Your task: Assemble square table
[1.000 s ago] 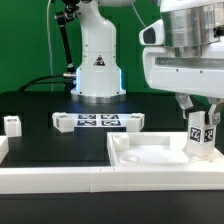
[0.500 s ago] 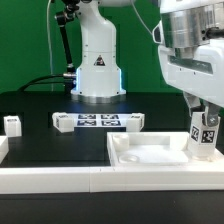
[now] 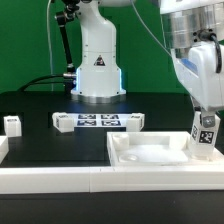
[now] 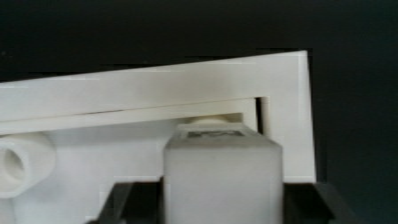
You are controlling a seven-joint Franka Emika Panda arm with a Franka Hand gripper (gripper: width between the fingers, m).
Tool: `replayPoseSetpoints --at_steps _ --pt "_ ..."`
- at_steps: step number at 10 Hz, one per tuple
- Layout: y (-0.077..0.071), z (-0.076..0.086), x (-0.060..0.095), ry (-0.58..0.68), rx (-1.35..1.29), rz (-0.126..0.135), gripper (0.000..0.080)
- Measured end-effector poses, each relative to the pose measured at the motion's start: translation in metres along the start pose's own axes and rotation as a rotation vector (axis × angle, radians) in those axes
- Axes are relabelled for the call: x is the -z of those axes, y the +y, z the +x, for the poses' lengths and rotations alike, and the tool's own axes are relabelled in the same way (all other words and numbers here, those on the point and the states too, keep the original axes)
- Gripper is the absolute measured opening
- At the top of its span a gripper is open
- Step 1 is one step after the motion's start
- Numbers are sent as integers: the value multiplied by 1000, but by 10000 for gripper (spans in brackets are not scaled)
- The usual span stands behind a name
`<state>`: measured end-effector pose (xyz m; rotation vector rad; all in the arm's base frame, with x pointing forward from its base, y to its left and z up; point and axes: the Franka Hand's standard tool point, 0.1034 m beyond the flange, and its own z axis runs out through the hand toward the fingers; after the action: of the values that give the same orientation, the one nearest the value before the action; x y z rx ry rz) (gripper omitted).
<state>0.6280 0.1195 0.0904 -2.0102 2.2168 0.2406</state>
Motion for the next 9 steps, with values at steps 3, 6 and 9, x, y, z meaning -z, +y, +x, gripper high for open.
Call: replayPoseSetpoints --at_steps 3,6,9 --pt "3 3 1 -3 123 -26 482" --pt "3 3 0 -6 355 -28 643" --pt "4 3 0 -6 541 -30 649"
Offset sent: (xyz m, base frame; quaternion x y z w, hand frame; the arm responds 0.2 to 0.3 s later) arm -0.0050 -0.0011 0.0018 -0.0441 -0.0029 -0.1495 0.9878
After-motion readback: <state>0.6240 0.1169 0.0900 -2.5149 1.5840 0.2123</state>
